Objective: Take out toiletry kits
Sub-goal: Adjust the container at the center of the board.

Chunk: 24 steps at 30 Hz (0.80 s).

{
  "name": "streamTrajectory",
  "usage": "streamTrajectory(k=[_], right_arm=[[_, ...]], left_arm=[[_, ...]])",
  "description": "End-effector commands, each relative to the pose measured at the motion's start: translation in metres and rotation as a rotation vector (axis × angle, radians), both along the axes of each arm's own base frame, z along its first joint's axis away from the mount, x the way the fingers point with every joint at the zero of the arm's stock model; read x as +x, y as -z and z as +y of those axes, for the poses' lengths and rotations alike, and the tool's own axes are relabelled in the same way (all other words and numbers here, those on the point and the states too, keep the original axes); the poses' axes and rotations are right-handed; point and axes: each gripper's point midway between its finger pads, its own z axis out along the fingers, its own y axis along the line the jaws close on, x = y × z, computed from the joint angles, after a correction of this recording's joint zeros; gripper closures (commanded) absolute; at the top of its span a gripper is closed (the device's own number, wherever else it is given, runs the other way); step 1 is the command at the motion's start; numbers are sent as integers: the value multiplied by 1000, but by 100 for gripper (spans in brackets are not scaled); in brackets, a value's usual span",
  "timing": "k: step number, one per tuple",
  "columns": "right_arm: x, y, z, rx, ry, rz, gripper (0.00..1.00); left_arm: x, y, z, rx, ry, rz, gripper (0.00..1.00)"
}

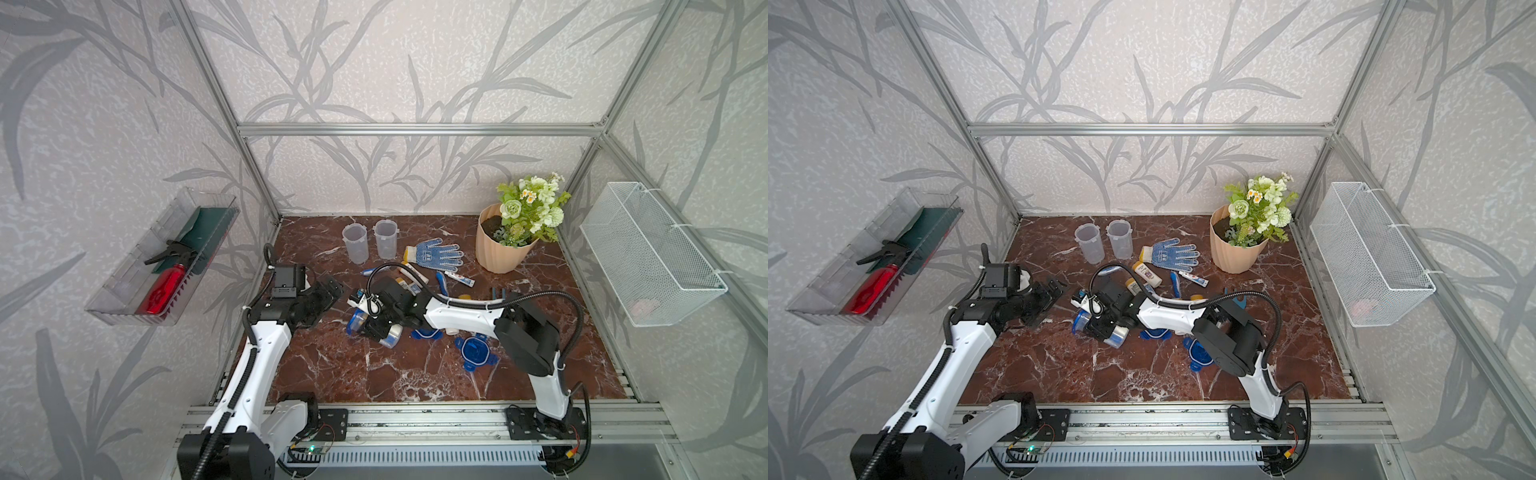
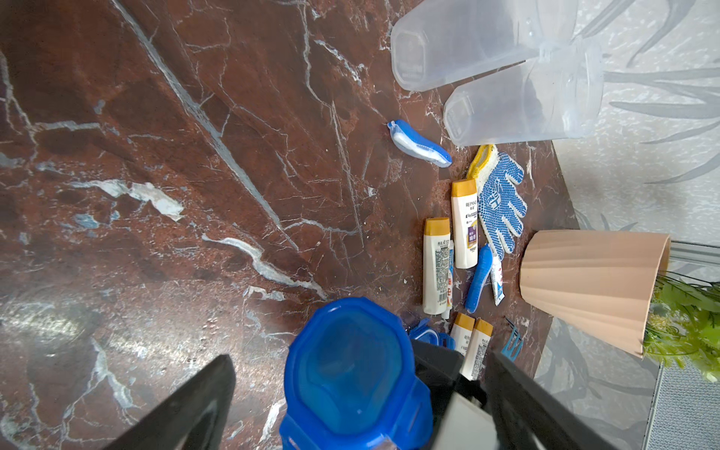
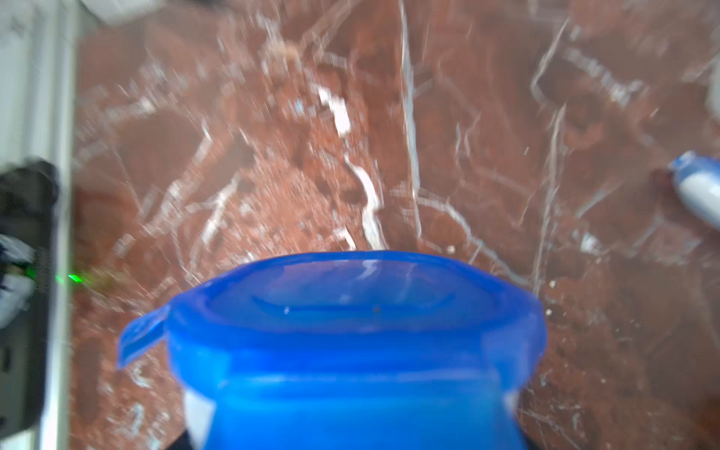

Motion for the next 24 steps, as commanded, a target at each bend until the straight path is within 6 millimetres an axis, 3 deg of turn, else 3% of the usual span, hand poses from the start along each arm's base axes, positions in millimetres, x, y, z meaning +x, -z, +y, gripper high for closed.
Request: streamTrajectory(k=[1, 6, 11, 13, 16, 18, 19, 24], right_arm=[[10, -110, 30, 397, -4, -137, 47], [12, -126, 35, 643, 14, -190, 51], [21, -115, 39, 813, 47, -247, 59], [24, -112, 39, 889, 58, -287, 59], [29, -102, 47, 909, 57, -314, 60], [33, -96, 51, 909, 60, -325, 59], [33, -94, 54, 912, 52, -324, 59], [38, -80, 62, 910, 58, -305, 58]], left_arm=[[1, -19, 1, 1, 9, -38, 8], [3, -46, 3, 26, 16, -98, 30], [0, -65, 12, 80, -6, -135, 36], [-1, -61, 14, 97, -7, -121, 49], [-1, -49, 18, 118, -8, -79, 84], [3, -41, 17, 113, -2, -54, 96], [5, -38, 16, 104, 3, -47, 100], [17, -26, 8, 48, 16, -31, 100]])
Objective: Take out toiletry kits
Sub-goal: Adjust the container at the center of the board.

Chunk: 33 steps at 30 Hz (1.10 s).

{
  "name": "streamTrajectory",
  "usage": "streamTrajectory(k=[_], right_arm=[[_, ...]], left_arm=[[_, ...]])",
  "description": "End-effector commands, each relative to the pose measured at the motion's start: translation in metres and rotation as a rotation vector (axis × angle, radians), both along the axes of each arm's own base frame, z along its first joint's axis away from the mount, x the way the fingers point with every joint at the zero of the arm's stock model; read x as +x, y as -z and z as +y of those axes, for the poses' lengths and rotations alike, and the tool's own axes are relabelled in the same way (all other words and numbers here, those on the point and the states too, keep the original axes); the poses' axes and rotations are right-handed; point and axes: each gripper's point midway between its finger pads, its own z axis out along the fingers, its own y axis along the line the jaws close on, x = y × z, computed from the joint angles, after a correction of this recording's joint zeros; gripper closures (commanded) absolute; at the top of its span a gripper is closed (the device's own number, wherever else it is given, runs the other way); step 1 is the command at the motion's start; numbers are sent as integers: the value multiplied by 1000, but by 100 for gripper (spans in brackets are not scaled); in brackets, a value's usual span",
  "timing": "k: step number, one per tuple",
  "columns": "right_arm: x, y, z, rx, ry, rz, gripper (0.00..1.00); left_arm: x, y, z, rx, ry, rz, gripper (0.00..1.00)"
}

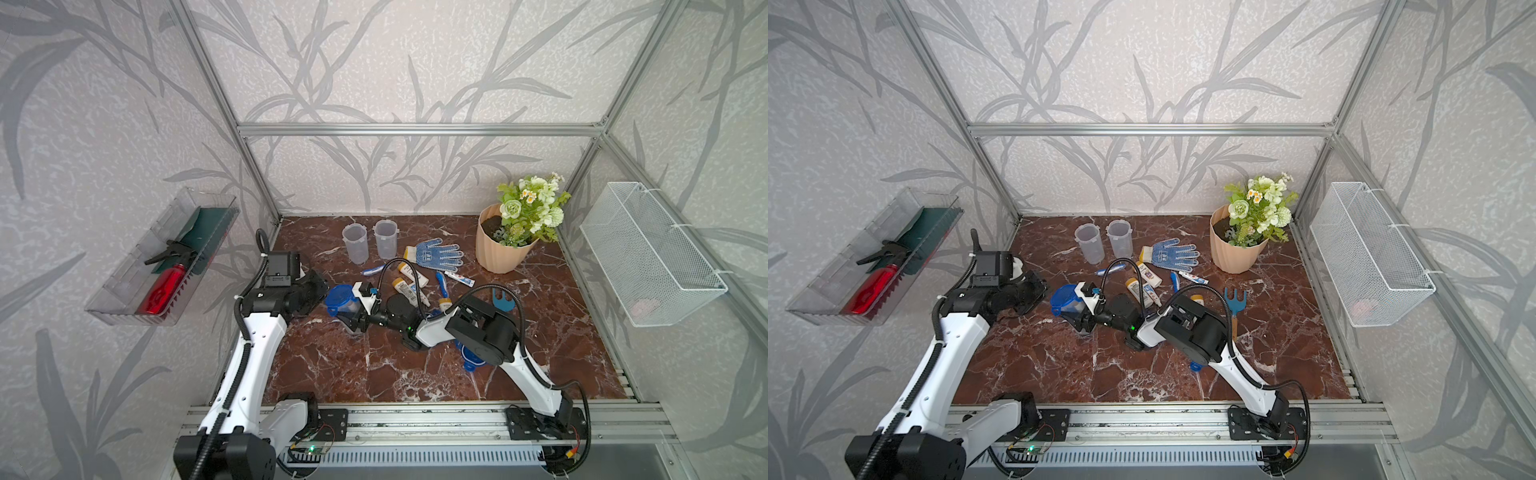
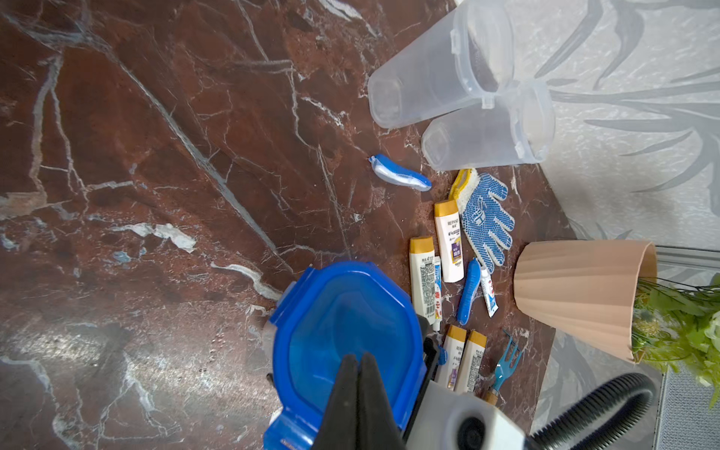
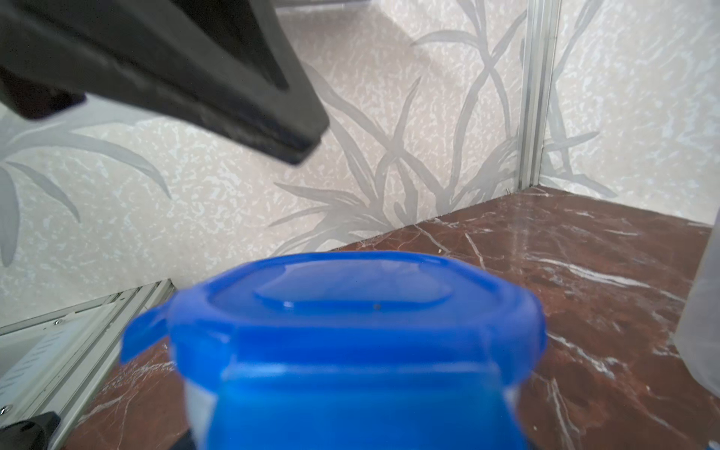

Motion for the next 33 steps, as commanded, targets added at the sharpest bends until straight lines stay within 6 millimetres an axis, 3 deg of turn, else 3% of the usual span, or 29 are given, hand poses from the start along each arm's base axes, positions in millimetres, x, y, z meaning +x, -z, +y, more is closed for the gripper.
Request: streamTrajectory(k=[1, 6, 12, 13, 15, 16, 24, 33], right_arm=[[2, -40, 3, 149, 7, -81, 58], [6, -25, 6, 141, 13, -47, 57], [11, -13, 3, 126, 49, -25, 47], [11, -11, 2, 122, 54, -20, 42], [14, -8, 0, 122, 67, 2, 22], [15, -7, -2, 123, 66, 19, 1], [13, 1, -23, 87, 99, 63, 1], [-2, 6, -50, 23, 119, 70, 1]], left_arm=[[4, 8, -3, -31, 6, 6, 100], [2, 20, -14, -83, 25, 22, 100], [-20, 46, -28, -116, 55, 90, 100], [-25, 52, -30, -118, 59, 105, 100], [-35, 62, -33, -112, 68, 134, 100], [-41, 67, -33, -105, 71, 153, 100], [-66, 86, -34, -85, 90, 213, 100], [-59, 82, -30, -54, 86, 187, 100]])
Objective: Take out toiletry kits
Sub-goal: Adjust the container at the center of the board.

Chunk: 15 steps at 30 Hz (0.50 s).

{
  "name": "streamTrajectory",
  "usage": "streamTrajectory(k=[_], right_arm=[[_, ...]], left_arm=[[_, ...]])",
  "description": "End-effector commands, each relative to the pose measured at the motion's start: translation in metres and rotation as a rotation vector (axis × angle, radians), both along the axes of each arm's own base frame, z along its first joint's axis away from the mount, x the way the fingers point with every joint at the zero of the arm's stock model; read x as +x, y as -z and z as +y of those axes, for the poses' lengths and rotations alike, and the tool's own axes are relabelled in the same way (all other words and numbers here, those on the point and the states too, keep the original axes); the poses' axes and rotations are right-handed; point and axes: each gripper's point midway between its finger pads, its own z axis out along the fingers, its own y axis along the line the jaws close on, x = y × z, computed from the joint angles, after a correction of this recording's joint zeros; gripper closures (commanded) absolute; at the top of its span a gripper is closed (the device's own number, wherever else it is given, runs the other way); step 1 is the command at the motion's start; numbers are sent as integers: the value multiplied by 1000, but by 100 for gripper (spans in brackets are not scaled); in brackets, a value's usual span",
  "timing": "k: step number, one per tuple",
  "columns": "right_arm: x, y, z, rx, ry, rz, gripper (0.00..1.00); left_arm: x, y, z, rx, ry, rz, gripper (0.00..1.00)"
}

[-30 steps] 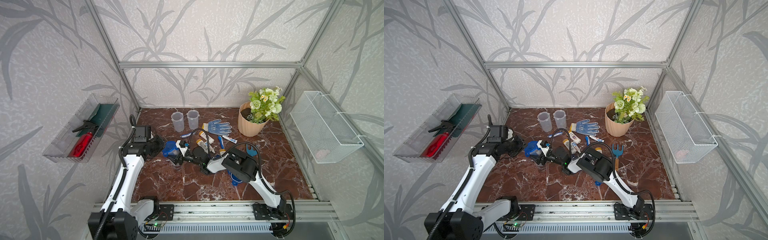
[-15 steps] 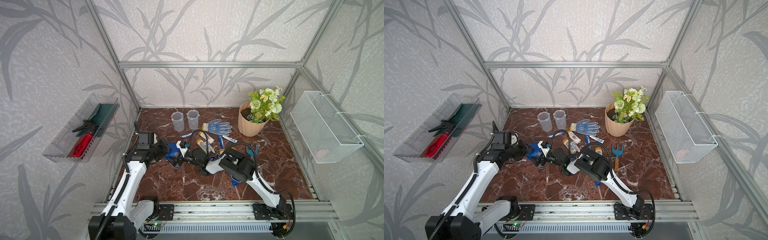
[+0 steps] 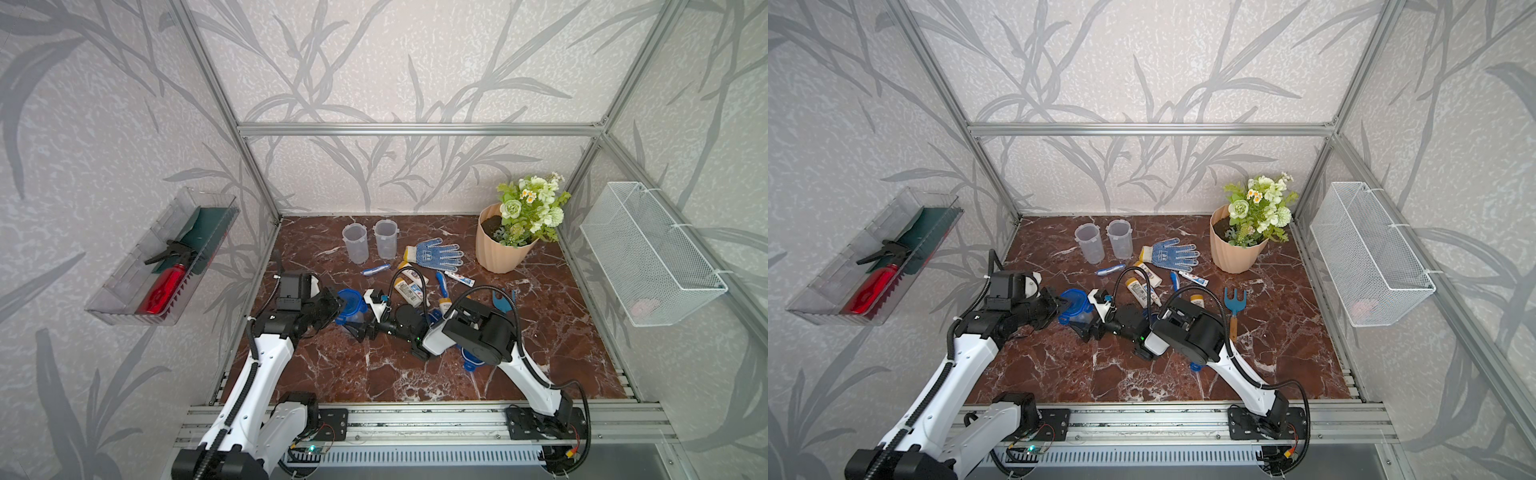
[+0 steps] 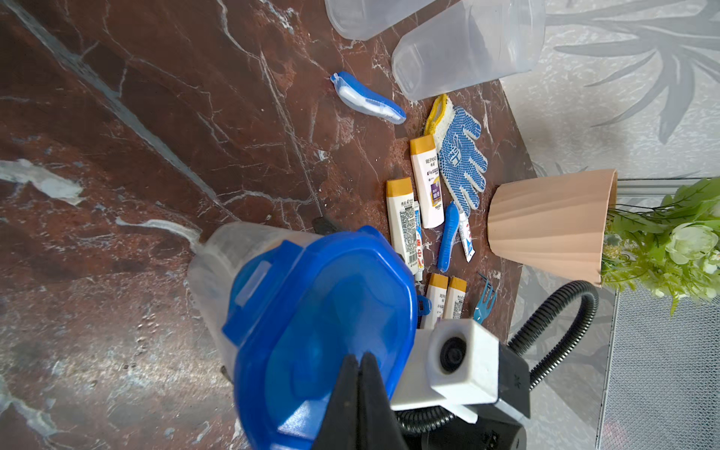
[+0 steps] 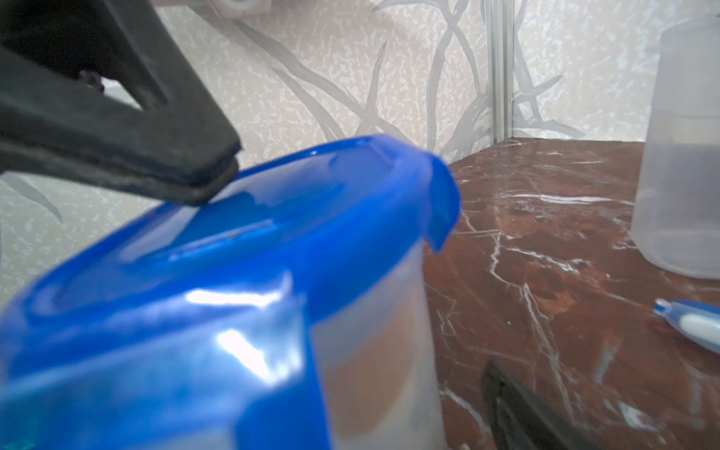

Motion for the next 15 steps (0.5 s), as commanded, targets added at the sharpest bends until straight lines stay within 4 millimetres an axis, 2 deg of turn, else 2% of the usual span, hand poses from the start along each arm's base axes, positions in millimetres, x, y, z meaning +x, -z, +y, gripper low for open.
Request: streamTrajectory(k=[1, 5, 9, 12, 15], right_arm=[[4, -38, -17, 49, 54, -60, 1], [-7, -41, -40, 2, 71, -30, 1], [-14, -40, -52, -98, 72, 51, 1], [-15, -44, -61, -155, 97, 108, 1], [-17, -59, -71, -167, 122, 103, 0]], left_arm=[[-32, 43, 14, 86, -21, 206, 100], [-20, 30, 13, 93, 3, 175, 100], [-8, 11, 9, 90, 32, 129, 100], [1, -9, 3, 84, 83, 78, 100], [7, -32, -2, 84, 129, 30, 100]])
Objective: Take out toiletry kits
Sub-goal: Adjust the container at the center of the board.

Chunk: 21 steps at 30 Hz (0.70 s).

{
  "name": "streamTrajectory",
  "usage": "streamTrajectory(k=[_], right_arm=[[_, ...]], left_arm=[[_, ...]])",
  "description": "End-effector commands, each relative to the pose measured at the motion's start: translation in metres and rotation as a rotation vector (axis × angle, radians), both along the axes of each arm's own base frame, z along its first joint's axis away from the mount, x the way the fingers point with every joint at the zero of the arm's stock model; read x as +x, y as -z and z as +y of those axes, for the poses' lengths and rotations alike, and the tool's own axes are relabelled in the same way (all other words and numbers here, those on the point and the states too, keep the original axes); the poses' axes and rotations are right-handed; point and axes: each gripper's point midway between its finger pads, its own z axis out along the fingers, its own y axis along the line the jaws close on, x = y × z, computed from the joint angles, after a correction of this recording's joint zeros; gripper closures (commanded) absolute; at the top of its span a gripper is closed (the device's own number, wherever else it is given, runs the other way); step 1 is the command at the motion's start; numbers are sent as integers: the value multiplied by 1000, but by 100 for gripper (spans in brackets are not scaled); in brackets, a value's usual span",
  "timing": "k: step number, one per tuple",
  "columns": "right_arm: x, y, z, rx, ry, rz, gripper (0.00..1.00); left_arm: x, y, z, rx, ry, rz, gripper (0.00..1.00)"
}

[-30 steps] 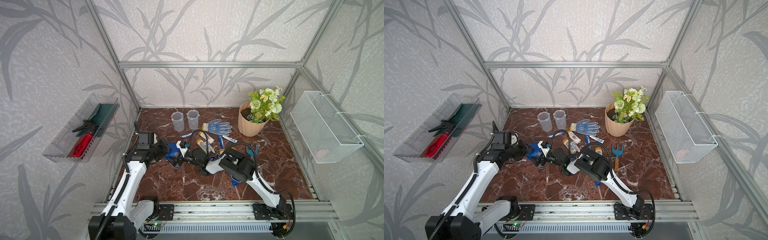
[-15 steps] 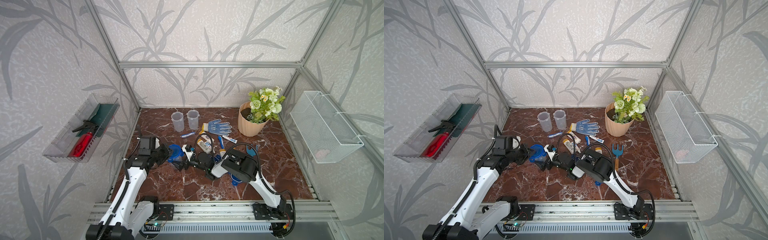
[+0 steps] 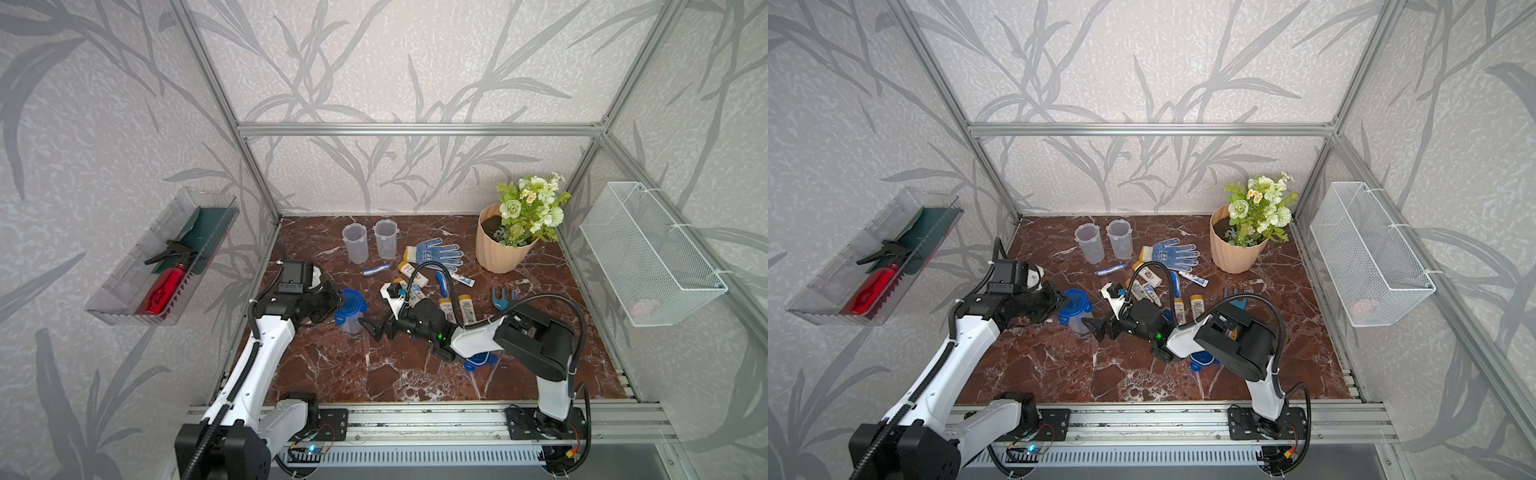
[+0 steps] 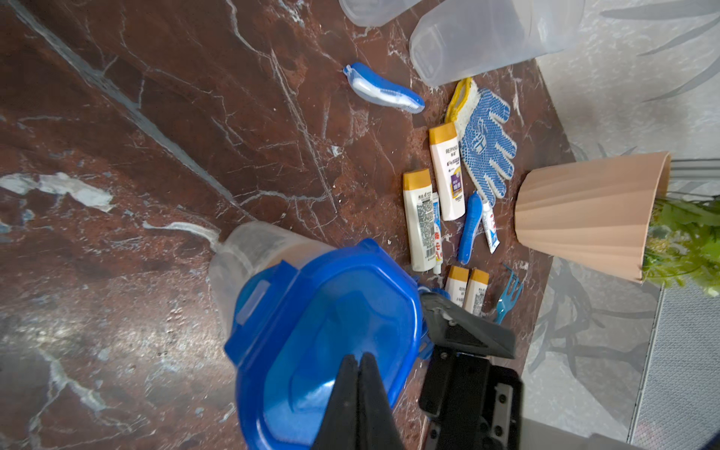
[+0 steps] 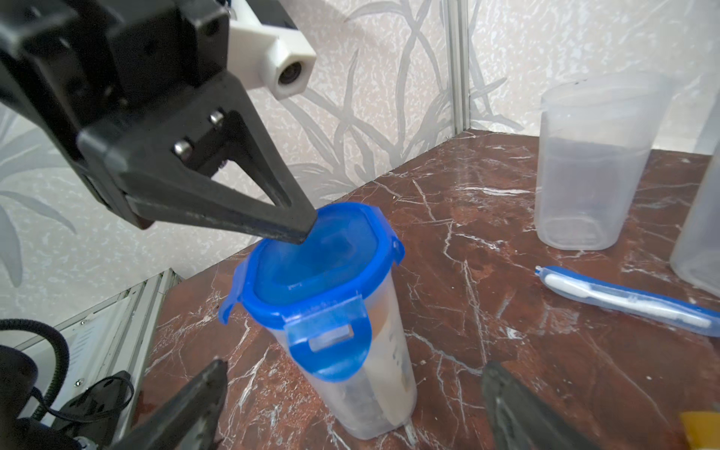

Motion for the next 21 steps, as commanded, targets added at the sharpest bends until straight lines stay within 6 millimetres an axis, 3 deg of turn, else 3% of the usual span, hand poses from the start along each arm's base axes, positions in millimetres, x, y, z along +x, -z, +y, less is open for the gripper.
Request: streamTrajectory(k=[1, 4, 6, 7, 9, 11, 12, 15, 21], right_arm=[[-1, 0, -17, -76, 42, 28, 3], [-4, -17, -23, -97, 38, 21, 13], [-5, -18, -22, -136, 26, 45, 26], [-6, -32, -22, -127, 13, 50, 40], [-2, -36, -18, -147, 1, 104, 73], [7, -42, -13, -167, 3, 166, 92], [11, -48, -11, -167, 8, 182, 95], [27, -41, -4, -226, 40, 225, 100], [52, -30, 16, -328, 64, 276, 100]], left_arm=[[-2, -25, -3, 22, 67, -37, 100], [-5, -44, -1, 43, 84, -71, 100], [-14, -49, 3, 76, 85, -72, 100], [-20, -49, 7, 98, 85, -63, 100], [-33, -43, 14, 145, 85, -19, 100], [-46, -31, 22, 194, 83, 42, 100], [-51, -26, 25, 212, 83, 66, 100], [-62, -11, 31, 247, 86, 129, 100], [-71, 9, 40, 281, 67, 206, 100]])
